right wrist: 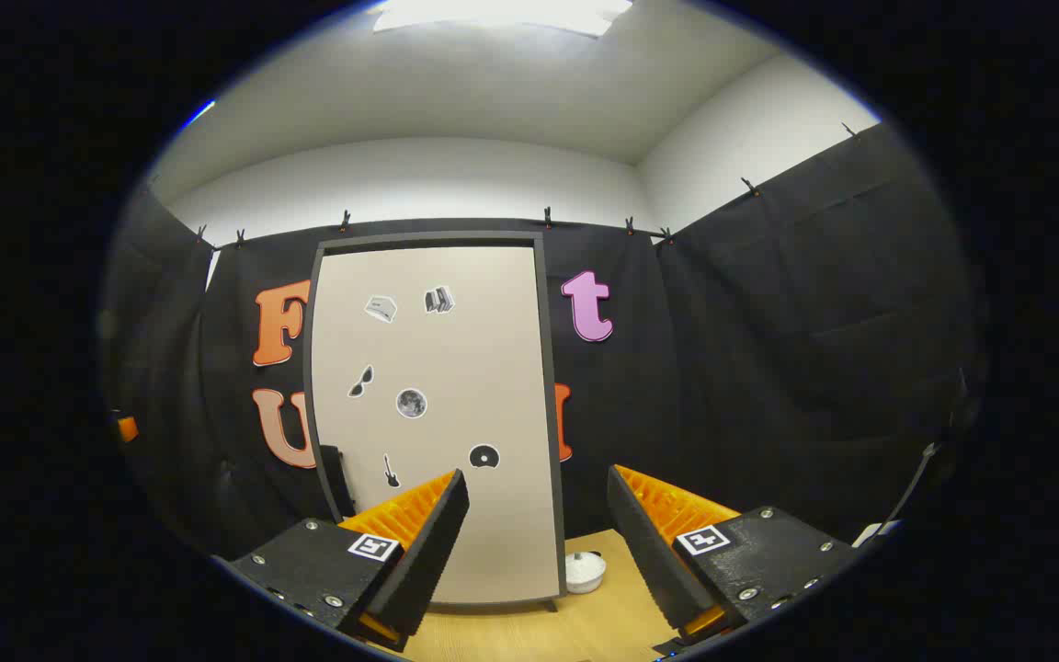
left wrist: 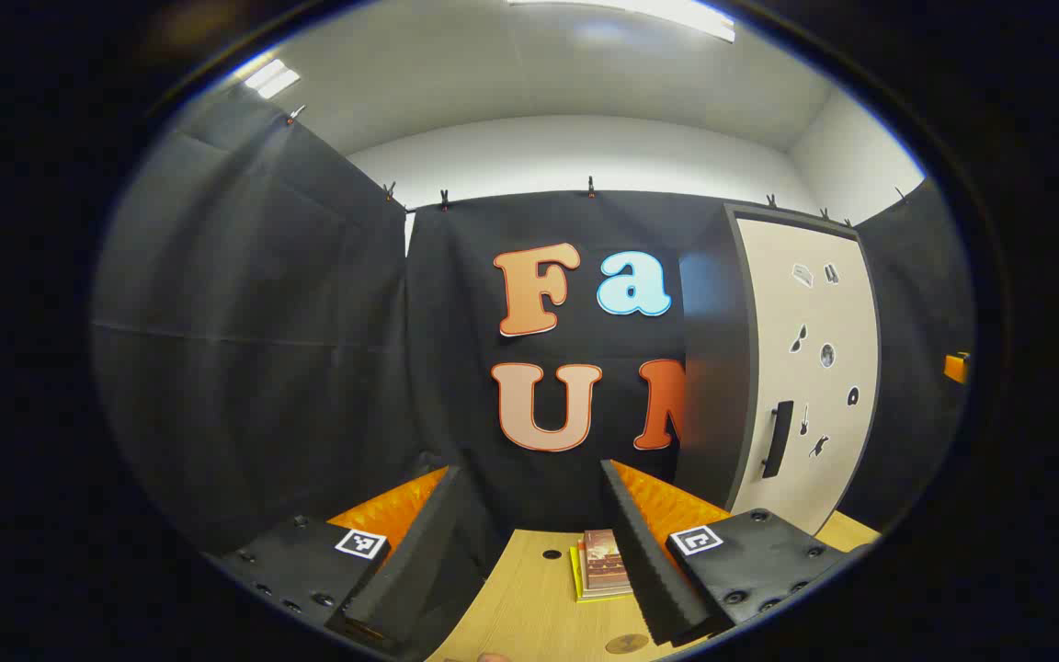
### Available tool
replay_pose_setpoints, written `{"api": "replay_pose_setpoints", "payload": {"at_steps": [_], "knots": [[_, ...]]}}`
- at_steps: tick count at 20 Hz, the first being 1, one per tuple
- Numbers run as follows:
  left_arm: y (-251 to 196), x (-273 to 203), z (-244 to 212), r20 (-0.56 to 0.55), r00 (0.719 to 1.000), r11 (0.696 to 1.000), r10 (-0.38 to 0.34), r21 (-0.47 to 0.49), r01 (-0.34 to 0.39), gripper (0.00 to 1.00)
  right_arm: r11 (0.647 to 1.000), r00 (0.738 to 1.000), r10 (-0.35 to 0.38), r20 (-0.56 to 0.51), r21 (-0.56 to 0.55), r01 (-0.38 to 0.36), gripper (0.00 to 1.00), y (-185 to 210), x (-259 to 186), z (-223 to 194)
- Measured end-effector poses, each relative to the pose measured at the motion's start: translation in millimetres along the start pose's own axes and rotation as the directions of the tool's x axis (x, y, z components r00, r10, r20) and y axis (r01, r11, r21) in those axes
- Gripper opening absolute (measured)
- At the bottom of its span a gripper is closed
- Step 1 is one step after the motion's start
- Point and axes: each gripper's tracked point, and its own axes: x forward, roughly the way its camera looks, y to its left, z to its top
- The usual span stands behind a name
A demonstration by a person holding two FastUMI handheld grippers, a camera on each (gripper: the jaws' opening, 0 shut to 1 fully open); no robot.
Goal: Open the cabinet door with the right hand, grasp the bottle in the cabinet with the left hand and place it on the coaster, then close the cabinet door with the right hand.
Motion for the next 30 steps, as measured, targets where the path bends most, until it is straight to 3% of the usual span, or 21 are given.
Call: {"api": "replay_pose_setpoints", "payload": {"at_steps": [5, 13, 19, 30], "knots": [[-3, 5, -7, -0.019, 0.999, 0.999, -0.033, -0.016, 0.033, 0.96, 1.0, 1.0, 0.007, 0.006, -0.024, -0.007, 0.94, 12, -7, 3], [21, 5, 3, 0.009, 1.0, 1.0, 0.006, 0.004, -0.006, 0.95, 0.997, 0.999, 0.013, 0.032, -0.075, -0.011, 0.94, 31, -10, 16], [26, -1, 4, 0.011, 1.0, 0.999, 0.019, 0.028, -0.019, 0.96, 0.996, 0.998, 0.061, 0.01, -0.066, -0.06, 0.94, 60, 1, 3], [56, -16, -4, -0.006, 0.997, 0.996, 0.076, 0.055, -0.075, 0.95, 0.981, 0.982, 0.184, -0.042, -0.049, -0.186, 0.94, 150, 47, -43]]}}
